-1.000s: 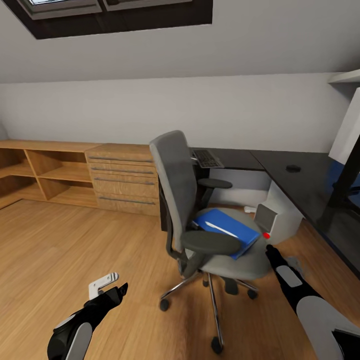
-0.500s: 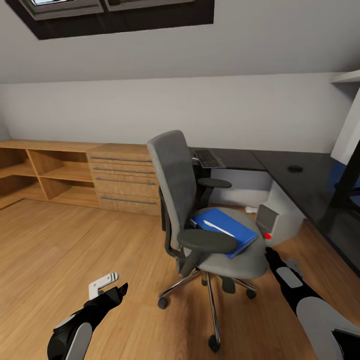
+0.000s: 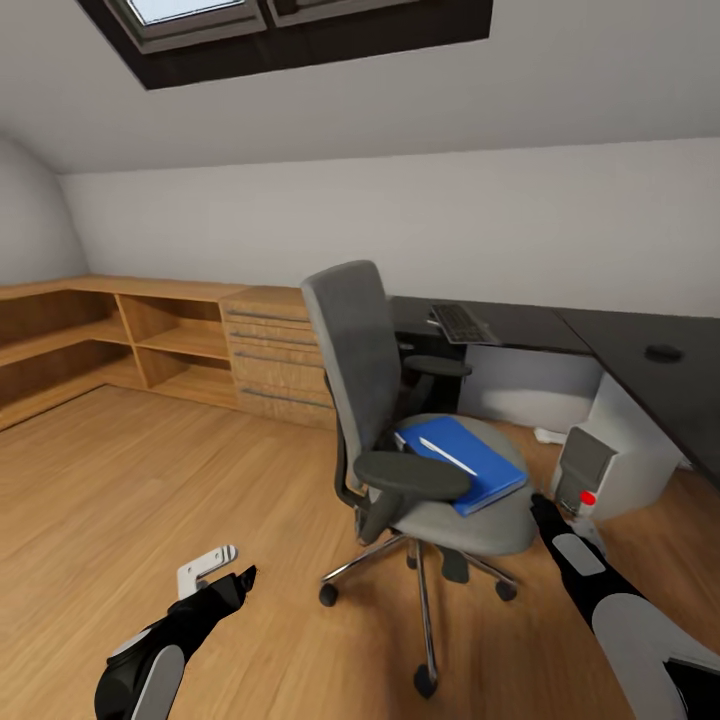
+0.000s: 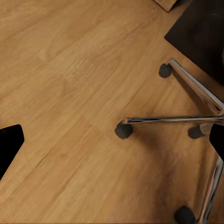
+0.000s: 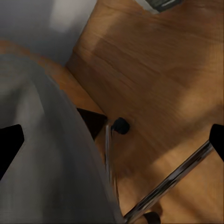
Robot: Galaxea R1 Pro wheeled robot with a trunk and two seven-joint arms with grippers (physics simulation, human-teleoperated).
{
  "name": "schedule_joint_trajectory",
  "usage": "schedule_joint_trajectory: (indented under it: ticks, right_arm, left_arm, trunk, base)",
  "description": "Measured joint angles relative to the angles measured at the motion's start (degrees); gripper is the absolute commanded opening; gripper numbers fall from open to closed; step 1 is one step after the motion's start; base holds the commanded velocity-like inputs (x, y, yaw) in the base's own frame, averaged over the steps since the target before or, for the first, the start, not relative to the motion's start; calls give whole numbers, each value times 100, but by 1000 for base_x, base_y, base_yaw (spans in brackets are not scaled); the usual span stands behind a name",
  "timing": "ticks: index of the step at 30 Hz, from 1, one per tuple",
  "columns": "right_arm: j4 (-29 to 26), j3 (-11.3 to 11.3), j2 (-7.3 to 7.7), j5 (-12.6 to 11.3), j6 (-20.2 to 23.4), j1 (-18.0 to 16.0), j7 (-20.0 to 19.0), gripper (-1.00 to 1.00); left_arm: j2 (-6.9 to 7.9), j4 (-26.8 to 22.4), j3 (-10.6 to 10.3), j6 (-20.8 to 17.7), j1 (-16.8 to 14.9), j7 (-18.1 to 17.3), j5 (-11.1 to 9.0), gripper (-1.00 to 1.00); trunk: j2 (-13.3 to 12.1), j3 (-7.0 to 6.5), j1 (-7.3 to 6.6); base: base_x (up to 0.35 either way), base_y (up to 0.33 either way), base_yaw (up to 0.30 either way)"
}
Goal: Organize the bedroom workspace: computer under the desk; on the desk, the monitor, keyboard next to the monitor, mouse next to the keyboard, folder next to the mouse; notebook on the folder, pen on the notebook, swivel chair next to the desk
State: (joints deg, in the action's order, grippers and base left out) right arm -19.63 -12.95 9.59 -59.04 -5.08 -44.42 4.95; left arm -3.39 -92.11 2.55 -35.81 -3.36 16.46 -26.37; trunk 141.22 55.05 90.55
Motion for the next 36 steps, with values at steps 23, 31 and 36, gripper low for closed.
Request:
schedule_joint_trajectory:
  ticks: [23,31,36]
  right_arm:
    - [-3,41,-6,-51,61,4,-2,100]
    - [-72,15,1,5,62,0,-4,100]
    - [-94,28,22,-6,62,0,-12,100]
  left_arm:
    - [0,6,5,-2,-1,13,-9,100]
    - [0,5,7,0,0,21,-8,100]
    - [-3,5,3,1,0,18,-4,100]
  trunk:
    - [-1,1,3]
    - [0,0,3]
    - [1,0,1]
  base:
    - [162,0,65]
    - [4,0,260]
    - [115,0,273]
